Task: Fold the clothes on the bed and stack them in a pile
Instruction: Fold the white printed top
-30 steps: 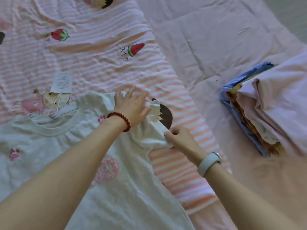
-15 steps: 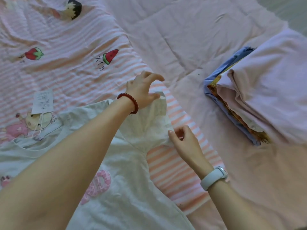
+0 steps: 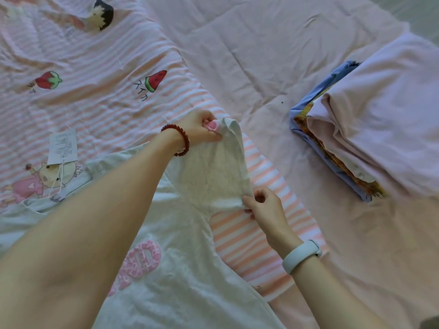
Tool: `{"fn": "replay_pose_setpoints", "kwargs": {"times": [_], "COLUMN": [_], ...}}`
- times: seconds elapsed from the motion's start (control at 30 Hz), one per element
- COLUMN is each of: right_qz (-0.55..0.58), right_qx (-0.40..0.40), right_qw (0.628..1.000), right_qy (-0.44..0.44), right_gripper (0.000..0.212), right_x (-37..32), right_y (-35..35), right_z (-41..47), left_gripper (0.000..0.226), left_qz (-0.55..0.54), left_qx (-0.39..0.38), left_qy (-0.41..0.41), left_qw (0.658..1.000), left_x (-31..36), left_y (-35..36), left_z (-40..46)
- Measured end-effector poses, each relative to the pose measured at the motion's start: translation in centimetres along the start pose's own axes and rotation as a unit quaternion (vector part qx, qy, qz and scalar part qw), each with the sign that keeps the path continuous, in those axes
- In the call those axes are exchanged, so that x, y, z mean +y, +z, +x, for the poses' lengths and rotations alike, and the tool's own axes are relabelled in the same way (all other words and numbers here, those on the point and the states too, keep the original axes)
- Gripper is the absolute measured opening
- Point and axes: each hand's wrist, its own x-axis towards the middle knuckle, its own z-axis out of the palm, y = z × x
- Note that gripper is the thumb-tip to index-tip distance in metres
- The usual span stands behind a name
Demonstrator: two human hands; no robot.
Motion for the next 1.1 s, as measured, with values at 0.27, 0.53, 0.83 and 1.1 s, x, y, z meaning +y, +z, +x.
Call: {"fn": "replay_pose_setpoints", "kwargs": {"times": [0.27, 0.53, 0.83, 1.1], "right_qz": [-0.005, -0.28, -0.573, -0.669], "right_qx": [0.044, -0.055, -0.14, -0.119], "right_qw": [0.992, 0.805, 0.694, 0.647], "right_qy": [-0.117, -0.52, -0.413, -0.345], "right_gripper": [0.019, 0.019, 0.023, 0.055], "right_x": [-0.1, 0.3, 3.8, 3.5], "right_y": [1.0, 5.1, 7.8, 9.4], "right_z": [-1.8, -8.0, -10.2, -7.3], "left_gripper": [0.037, 0.017, 0.045, 0.012], "left_qz": [0.112, 0.319, 0.173, -0.168], "left_qx": [0.063, 0.181, 0.037, 0.218], "left_qy": [0.104, 0.311, -0.085, -0.218], "left_qw": [0.986, 0.877, 0.981, 0.936], "left_x": [-0.2, -8.9, -19.4, -16.3], "left_y": [0.0, -5.5, -0.7, 3.2], "left_z": [-3.4, -15.1, -22.0, -18.9]}}
